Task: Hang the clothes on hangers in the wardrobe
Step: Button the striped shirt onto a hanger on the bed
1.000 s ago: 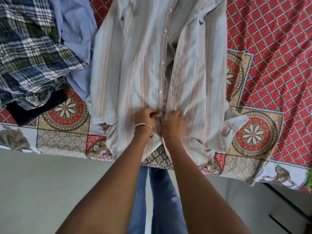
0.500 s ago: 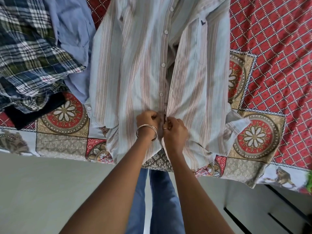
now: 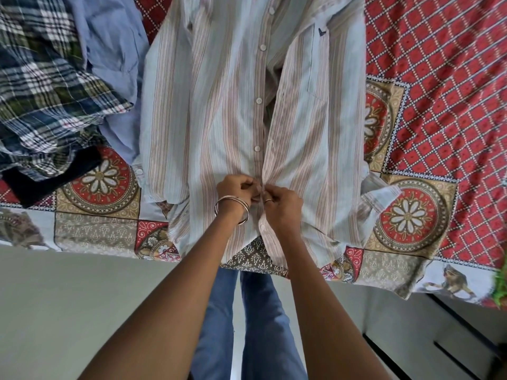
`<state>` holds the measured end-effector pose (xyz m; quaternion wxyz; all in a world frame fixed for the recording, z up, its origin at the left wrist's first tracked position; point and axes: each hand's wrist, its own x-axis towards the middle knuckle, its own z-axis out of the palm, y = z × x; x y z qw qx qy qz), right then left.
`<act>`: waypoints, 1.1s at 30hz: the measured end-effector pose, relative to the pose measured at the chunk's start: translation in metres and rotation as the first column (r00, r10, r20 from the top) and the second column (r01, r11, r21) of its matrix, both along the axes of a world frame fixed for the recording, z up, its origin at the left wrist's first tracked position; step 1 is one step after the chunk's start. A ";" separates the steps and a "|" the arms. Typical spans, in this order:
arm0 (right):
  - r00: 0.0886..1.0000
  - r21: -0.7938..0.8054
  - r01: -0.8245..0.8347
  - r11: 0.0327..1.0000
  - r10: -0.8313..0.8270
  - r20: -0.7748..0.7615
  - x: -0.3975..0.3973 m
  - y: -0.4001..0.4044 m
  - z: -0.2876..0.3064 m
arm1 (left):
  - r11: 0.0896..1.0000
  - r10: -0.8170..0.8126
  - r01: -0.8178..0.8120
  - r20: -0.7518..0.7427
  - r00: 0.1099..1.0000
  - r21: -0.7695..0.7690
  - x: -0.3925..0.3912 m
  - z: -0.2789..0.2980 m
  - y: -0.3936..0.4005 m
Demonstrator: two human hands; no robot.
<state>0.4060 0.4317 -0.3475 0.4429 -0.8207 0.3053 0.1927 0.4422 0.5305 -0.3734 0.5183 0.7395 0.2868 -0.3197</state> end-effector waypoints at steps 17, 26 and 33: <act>0.991 0.144 0.135 0.980 -0.132 -0.034 -0.003 -0.007 -0.016 | 0.998 -0.023 0.023 0.008 1.000 0.067 0.000 0.003 -0.009; 0.993 0.297 0.118 0.947 -0.116 -0.026 -0.006 -0.017 -0.023 | 0.990 -0.052 0.044 0.059 0.997 0.133 0.002 0.001 -0.009; 0.977 0.409 0.211 0.888 -0.197 -0.076 0.001 -0.027 -0.022 | 0.961 -0.174 0.147 0.097 0.980 0.236 0.006 0.010 -0.014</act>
